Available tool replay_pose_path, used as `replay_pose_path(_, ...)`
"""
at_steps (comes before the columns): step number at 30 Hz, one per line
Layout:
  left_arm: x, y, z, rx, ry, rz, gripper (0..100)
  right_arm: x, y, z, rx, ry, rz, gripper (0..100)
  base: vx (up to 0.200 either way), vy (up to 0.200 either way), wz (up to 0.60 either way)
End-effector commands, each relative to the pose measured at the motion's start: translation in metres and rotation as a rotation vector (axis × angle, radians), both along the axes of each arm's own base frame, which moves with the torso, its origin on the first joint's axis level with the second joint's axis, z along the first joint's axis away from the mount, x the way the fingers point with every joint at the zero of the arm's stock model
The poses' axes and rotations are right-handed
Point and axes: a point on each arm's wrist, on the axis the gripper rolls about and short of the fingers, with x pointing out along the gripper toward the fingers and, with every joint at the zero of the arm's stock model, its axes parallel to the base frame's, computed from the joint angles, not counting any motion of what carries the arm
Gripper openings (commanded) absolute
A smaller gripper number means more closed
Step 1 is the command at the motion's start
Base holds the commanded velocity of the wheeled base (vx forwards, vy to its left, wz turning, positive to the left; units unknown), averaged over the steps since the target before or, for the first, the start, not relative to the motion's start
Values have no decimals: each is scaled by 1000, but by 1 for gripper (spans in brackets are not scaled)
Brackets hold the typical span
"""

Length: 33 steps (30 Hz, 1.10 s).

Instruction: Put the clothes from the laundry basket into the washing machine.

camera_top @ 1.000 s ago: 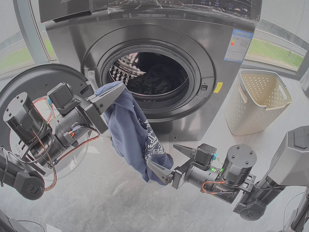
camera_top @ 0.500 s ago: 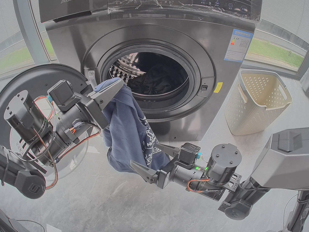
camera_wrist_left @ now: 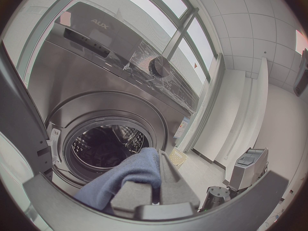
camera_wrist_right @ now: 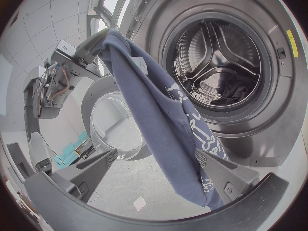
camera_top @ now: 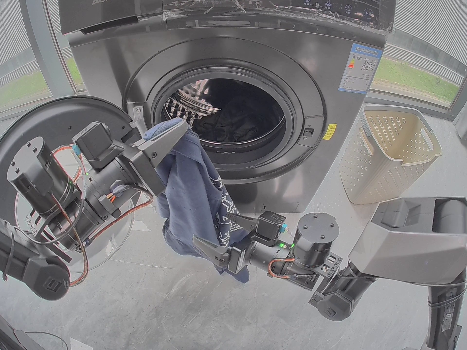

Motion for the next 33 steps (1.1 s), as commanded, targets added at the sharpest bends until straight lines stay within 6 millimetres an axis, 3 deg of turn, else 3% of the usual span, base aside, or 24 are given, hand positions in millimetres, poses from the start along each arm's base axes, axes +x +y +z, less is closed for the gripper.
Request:
replay_pose_path(1,0,0,0,0,2,0,0,9,6,-14,-9,7,7,100,0,0,0)
replay_pose_path(9,1,0,-1,1,3,1,0,12,17,-16,-3,1,24,100,0,0,0)
replay_pose_path(15,0,0,-1,0,2,0,0,36,23,-26,11,-13,-7,100,0,0,0)
replay_pose_path(22,0,0,-1,1,3,0,0,67,30,-20,60,-78,-48,100,0,0,0)
replay_pose_path(33,6,0,-10,16,32,11,0,55,34,4,112,-138,-15,100,0,0,0)
